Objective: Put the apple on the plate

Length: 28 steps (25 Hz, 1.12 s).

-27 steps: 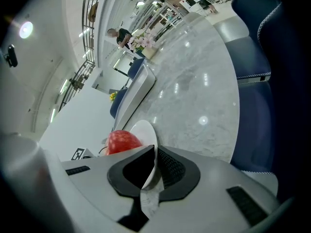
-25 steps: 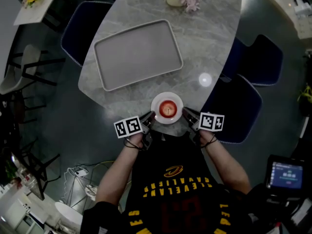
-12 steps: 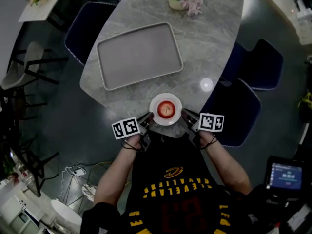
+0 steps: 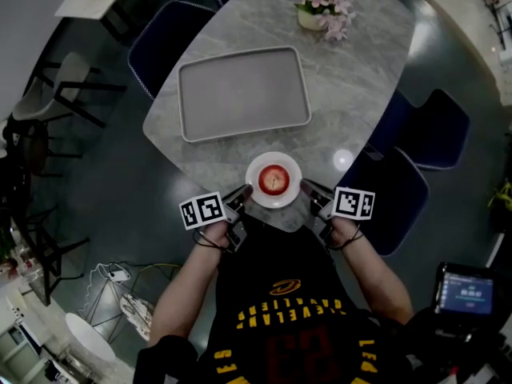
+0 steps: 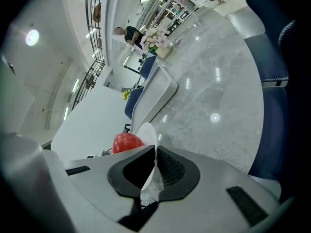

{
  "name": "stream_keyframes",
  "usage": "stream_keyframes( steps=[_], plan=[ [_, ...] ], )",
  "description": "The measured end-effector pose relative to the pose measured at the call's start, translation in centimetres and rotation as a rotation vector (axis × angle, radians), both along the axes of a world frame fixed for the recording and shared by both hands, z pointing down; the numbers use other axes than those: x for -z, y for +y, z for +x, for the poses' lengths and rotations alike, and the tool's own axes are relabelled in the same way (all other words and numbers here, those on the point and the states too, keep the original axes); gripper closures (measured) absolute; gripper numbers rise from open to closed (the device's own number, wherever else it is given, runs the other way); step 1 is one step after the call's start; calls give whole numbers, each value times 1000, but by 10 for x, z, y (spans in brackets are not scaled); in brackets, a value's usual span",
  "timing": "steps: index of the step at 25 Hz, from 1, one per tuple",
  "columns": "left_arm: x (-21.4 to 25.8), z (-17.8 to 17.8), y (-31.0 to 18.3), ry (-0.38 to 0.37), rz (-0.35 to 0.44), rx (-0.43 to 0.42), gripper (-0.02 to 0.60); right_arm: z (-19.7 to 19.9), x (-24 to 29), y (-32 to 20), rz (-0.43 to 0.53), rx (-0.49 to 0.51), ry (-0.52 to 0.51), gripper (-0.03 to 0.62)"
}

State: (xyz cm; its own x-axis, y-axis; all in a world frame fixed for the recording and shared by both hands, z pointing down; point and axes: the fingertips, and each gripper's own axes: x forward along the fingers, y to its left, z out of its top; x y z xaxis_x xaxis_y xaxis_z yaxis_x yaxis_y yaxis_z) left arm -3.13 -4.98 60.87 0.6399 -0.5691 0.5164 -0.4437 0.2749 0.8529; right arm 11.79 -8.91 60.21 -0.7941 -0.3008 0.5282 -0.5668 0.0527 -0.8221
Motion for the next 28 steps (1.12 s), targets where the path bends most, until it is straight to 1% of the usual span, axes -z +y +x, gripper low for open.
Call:
stream_keyframes(
  steps=[4,7,10,14,19,22,26,28],
  plan=[
    [17,-12,-5,10,19,21,552,-13,19,-7,23,28,-7,568],
    [28,-23,-13,12,33,27,554,-25,28,-14,18,18,-22,568],
    [34,-36,-23,20,44,20,554,-37,35,-24,44,8,-24,569],
    [45,-50,-39,26,59,-17,555,-51,43,-35,40,-37,-28,569],
    [59,-69,-65,34,78,-71,558,-67,53,-53,63,-88,-33,568],
    [64,-79,-86,39,83,-100,558,-77,59,-66,49,-135,-47,569],
    [70,-89,-109,44,90,-142,558,-87,67,-86,78,-170,-49,569],
    [72,-93,-120,45,94,-159,559,-89,68,-91,59,-200,-43,569]
  ],
)
